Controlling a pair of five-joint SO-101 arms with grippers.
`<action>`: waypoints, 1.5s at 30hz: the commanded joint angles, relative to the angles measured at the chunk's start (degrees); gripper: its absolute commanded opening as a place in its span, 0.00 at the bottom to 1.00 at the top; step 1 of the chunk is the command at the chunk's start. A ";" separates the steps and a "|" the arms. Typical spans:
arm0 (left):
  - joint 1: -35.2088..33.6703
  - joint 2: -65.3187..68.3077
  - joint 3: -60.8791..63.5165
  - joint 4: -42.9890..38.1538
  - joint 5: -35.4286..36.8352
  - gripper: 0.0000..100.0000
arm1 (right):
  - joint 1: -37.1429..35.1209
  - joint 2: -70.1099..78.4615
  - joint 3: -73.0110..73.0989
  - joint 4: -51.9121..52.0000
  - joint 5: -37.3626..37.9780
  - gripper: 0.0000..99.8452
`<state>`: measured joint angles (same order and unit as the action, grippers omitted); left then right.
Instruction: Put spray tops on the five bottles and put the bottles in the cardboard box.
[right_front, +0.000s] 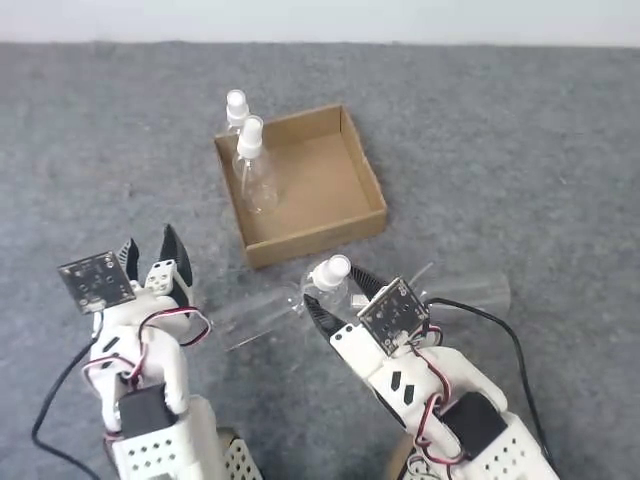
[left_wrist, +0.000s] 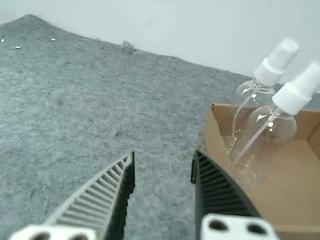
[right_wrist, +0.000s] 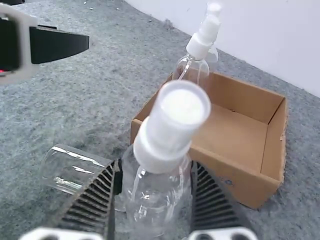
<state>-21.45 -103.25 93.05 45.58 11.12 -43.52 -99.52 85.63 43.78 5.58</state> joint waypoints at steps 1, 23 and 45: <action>-0.09 -1.14 -0.22 -2.02 -0.35 0.18 | 1.01 -1.71 -2.37 -1.80 -0.53 0.01; -0.09 -1.14 -0.13 -2.02 -0.35 0.18 | 1.01 6.29 -23.47 -5.93 2.99 0.01; -0.35 -1.14 1.10 -3.69 -0.44 0.18 | 1.01 40.13 -29.01 -30.20 2.99 0.01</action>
<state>-21.45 -103.25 94.37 44.09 11.12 -43.69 -63.38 61.98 18.55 7.43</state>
